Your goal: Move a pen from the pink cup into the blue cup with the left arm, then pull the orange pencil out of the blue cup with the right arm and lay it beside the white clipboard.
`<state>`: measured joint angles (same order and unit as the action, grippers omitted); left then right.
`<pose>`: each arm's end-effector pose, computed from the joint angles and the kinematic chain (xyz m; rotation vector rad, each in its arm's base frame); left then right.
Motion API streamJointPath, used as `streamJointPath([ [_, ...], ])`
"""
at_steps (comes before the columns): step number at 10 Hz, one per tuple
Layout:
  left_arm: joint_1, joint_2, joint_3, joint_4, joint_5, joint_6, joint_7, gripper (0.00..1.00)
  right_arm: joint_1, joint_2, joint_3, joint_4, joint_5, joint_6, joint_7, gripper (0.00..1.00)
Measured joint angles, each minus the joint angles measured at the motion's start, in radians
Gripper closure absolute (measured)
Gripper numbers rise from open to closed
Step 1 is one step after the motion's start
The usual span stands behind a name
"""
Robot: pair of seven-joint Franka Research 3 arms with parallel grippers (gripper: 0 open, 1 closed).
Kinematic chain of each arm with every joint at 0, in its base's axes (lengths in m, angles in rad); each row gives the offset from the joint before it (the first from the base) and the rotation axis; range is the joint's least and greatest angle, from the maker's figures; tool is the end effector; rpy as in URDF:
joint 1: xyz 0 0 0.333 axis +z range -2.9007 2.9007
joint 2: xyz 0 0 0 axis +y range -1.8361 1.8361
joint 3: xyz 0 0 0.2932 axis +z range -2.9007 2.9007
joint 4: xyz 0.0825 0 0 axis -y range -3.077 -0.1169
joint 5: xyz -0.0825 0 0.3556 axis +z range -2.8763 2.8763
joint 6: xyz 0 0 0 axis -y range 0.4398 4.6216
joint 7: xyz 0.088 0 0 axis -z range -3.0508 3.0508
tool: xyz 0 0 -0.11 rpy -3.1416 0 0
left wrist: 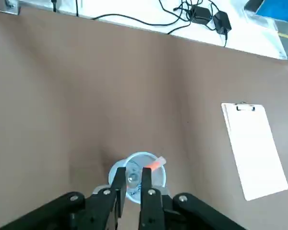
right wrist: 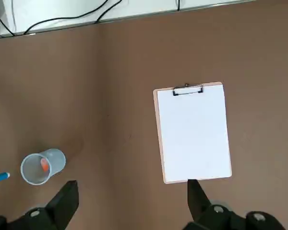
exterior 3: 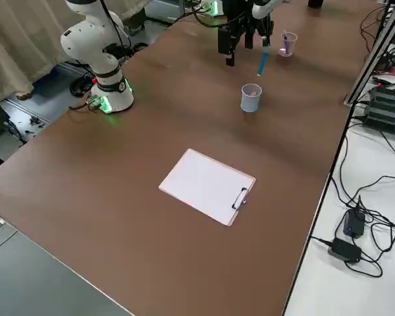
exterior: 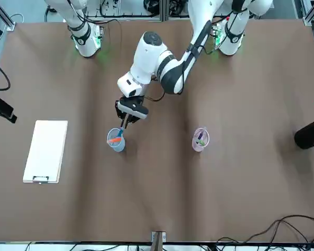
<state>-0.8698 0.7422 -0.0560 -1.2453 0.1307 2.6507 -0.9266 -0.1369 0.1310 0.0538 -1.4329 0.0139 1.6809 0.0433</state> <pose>0.4615 -0.5968 0.3928 2.5834 -0.0846 0.6064 0.5733 -0.0485 0.5990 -3.1113 0.1994 -0.1835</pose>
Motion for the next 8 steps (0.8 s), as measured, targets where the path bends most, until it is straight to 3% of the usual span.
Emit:
streamJointPath([
  [8, -0.071, 0.109, 0.050, 0.040, 0.000, 0.059, -0.023, 0.83, 0.039, 0.000, -0.004, 0.001, -0.003, 0.000, -0.004, 0.00],
])
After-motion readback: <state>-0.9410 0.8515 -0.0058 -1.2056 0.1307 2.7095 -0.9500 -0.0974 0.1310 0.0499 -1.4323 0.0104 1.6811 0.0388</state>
